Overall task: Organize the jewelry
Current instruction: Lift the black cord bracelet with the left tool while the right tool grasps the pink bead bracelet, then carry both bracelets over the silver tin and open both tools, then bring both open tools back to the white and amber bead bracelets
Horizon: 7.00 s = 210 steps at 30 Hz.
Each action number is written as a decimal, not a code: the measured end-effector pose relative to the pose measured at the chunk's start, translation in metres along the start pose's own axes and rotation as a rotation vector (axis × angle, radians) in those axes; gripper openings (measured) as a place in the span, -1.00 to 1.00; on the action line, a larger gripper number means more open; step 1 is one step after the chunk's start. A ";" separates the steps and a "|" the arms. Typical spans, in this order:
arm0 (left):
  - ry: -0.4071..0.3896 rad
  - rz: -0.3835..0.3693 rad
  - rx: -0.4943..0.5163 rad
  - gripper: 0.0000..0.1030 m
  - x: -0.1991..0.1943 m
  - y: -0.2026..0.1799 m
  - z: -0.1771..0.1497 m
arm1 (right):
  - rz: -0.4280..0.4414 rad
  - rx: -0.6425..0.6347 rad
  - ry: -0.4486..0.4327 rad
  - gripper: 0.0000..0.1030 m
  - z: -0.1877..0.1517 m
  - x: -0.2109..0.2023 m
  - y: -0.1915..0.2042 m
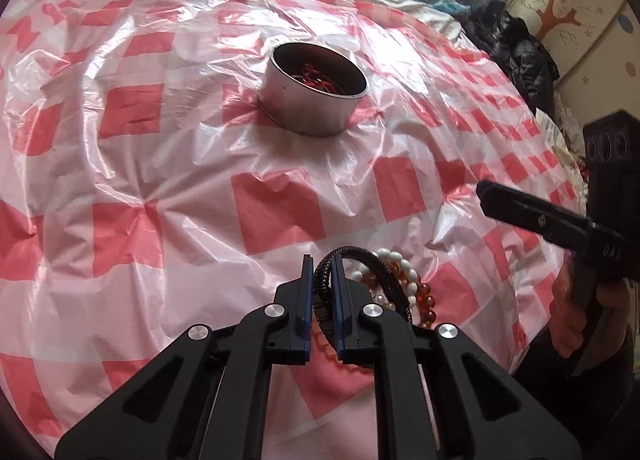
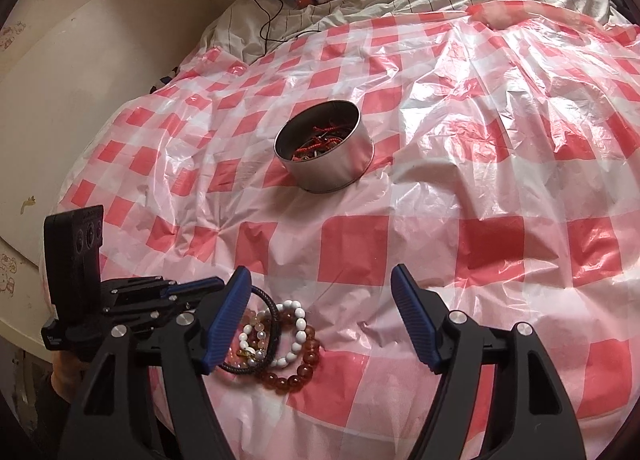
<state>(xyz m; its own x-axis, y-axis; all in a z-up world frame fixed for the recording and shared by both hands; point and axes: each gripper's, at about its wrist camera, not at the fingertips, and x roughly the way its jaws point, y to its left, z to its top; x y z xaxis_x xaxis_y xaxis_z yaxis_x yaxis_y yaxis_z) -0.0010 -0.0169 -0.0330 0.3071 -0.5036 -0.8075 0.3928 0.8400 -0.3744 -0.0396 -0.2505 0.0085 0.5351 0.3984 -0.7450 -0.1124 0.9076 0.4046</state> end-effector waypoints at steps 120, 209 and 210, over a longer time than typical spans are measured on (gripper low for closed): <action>-0.261 -0.016 -0.076 -0.83 -0.006 -0.002 0.084 | 0.347 0.204 -0.209 -0.84 0.071 0.011 -0.031; -0.024 0.079 0.140 0.06 0.015 -0.034 0.004 | -0.147 -0.135 0.014 0.43 0.003 0.006 -0.004; -0.016 0.072 0.163 0.06 0.018 -0.039 0.003 | -0.147 -0.133 0.013 0.44 0.003 0.005 -0.005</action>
<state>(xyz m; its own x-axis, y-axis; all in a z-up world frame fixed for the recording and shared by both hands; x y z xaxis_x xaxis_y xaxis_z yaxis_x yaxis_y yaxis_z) -0.0082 -0.0594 -0.0309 0.3526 -0.4470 -0.8221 0.5041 0.8309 -0.2356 -0.0343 -0.2534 0.0043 0.5435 0.2614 -0.7977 -0.1441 0.9652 0.2181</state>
